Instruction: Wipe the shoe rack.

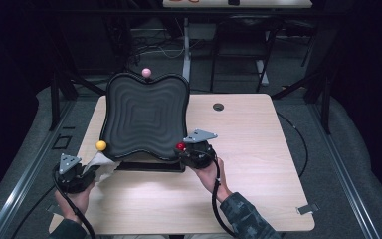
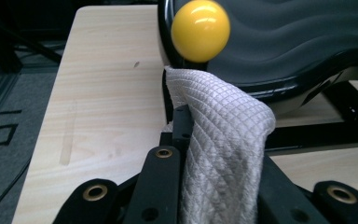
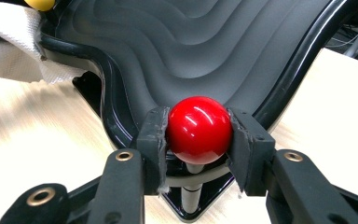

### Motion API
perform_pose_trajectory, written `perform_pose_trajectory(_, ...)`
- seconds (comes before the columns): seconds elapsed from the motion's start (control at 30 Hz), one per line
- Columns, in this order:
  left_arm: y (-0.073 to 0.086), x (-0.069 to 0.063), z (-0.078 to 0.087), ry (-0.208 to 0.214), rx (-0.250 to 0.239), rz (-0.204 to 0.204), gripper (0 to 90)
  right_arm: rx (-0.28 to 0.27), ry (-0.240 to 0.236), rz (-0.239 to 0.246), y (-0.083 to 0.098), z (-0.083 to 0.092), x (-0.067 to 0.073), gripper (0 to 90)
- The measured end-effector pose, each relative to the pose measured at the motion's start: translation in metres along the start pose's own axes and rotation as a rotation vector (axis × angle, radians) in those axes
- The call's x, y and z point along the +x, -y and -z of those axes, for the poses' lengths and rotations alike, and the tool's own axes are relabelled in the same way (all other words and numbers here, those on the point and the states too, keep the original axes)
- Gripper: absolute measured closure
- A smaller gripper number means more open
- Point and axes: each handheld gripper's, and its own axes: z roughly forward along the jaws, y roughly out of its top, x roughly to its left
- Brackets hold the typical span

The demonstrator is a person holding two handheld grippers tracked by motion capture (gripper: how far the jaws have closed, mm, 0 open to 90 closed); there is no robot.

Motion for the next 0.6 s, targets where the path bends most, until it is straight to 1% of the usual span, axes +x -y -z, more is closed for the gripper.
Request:
perform_pose_trajectory(0.2,-0.002,-0.005,-0.007,0.032,0.015,-0.014,84.6,-0.002,-0.005,0.000,0.000,0.000,-0.001,60.2)
perform_pose_trajectory(0.37,-0.002,-0.008,-0.006,0.048,0.013,0.005,84.6,-0.002,-0.007,0.000,0.000,0.000,-0.001,60.2)
perform_pose_trajectory(0.6,-0.003,-0.018,-0.004,0.080,0.012,-0.016,84.6,-0.002,-0.009,0.003,0.000,0.000,-0.001,60.2)
